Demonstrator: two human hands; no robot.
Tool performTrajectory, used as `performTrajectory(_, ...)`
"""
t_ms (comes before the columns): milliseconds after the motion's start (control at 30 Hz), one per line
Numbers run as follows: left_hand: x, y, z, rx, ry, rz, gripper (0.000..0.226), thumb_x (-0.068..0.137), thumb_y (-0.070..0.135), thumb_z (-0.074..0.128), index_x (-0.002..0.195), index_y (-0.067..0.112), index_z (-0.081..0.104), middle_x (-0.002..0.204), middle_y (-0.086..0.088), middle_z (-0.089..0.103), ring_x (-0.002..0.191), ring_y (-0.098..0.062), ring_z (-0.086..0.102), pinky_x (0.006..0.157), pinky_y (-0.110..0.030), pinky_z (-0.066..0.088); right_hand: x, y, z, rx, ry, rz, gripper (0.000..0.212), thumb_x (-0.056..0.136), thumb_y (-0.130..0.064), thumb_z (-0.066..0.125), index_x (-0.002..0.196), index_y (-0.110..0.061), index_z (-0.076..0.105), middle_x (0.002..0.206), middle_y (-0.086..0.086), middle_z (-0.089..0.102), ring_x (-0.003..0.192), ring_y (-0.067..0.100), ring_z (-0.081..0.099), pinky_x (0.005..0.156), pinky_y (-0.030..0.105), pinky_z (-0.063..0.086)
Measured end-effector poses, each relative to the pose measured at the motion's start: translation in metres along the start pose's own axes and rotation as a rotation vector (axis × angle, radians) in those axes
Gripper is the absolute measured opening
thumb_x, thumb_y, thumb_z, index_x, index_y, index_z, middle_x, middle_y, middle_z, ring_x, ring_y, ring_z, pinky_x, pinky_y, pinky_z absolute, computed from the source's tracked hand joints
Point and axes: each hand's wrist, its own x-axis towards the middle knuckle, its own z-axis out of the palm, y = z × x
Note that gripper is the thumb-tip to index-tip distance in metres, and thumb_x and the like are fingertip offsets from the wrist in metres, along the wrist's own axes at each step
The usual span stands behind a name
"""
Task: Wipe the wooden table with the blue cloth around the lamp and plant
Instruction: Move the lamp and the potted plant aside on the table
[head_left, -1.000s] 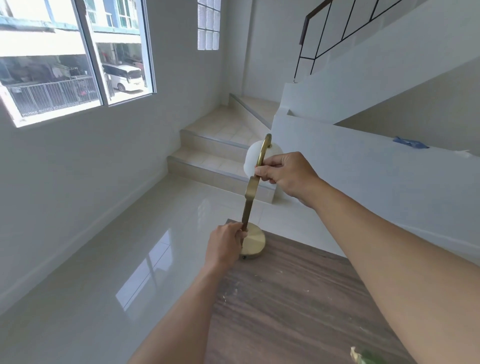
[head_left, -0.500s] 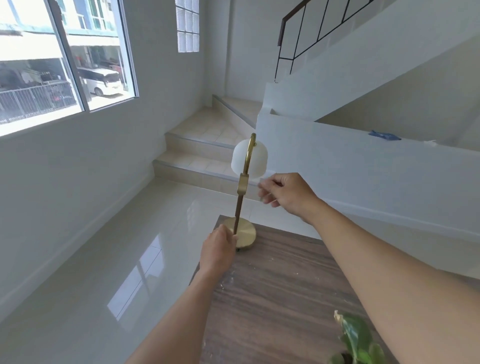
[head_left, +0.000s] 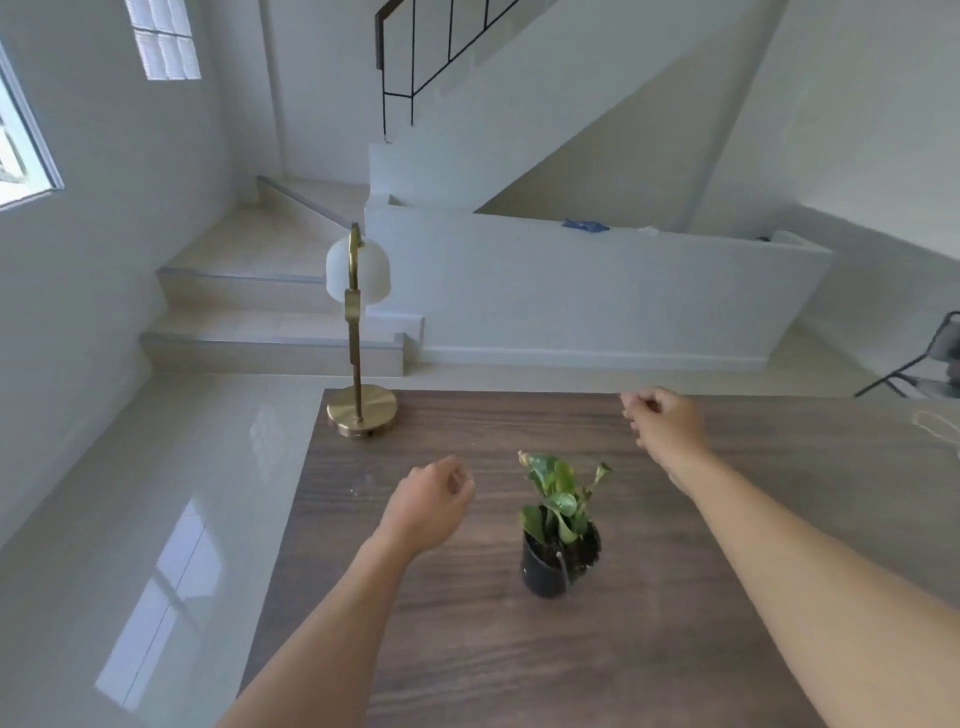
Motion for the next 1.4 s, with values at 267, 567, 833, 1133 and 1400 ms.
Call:
performTrajectory(267, -0.051, -0.002, 0.062, -0.144, -0.197, -0.003, 0.054, 0.077, 0.029, 0.073, 0.128, 0.027, 0.055, 0.115, 0.005, 0.060, 0.096, -0.012, 0.061, 0.088, -0.027, 0.051, -0.094, 0.092, 0.006, -0.019, -0.302, 0.268, 0.024, 0.097, -0.017, 0.055, 0.119, -0.023, 0.065, 0.115, -0.003, 0.065, 0.098, 0.013, 0.063, 0.077, 0.033, 0.056)
performTrajectory(567, -0.059, 0.013, 0.082, -0.255, -0.091, -0.006, 0.062, 0.075, 0.039, 0.078, 0.131, 0.027, 0.055, 0.115, 0.011, 0.063, 0.090, -0.008, 0.064, 0.086, -0.035, 0.054, -0.111, 0.091, 0.026, 0.057, -0.459, 0.286, 0.057, 0.092, -0.009, 0.064, 0.144, -0.022, 0.045, 0.143, -0.001, 0.051, 0.121, 0.018, 0.055, 0.078, 0.025, 0.054)
performTrajectory(833, -0.053, 0.015, 0.074, -0.450, 0.004, -0.069, 0.063, 0.075, 0.038, 0.080, 0.132, 0.026, 0.056, 0.113, 0.011, 0.062, 0.082, -0.007, 0.064, 0.069, -0.012, 0.047, -0.101, 0.077, 0.033, 0.149, -0.483, 0.256, 0.054, 0.089, -0.011, 0.069, 0.137, -0.025, 0.052, 0.122, -0.013, 0.061, 0.110, 0.010, 0.060, 0.085, 0.031, 0.056)
performTrajectory(1133, -0.019, 0.021, 0.032, -0.554, 0.135, -0.126, 0.060, 0.080, 0.045, 0.073, 0.134, 0.027, 0.053, 0.117, 0.008, 0.061, 0.094, -0.009, 0.063, 0.067, -0.016, 0.046, -0.060, 0.034, 0.062, 0.319, -0.521, 0.193, 0.035, 0.089, -0.017, 0.070, 0.121, -0.027, 0.062, 0.121, -0.005, 0.065, 0.109, 0.016, 0.063, 0.084, 0.036, 0.056)
performTrajectory(1400, 0.030, 0.004, 0.015, -0.538, 0.262, -0.198, 0.053, 0.082, 0.041, 0.072, 0.130, 0.026, 0.056, 0.116, 0.008, 0.063, 0.087, -0.007, 0.064, 0.063, -0.014, 0.044, -0.004, 0.015, 0.116, 0.287, -0.579, 0.146, 0.041, 0.090, -0.018, 0.068, 0.130, -0.019, 0.060, 0.123, -0.001, 0.066, 0.111, 0.020, 0.063, 0.086, 0.036, 0.057)
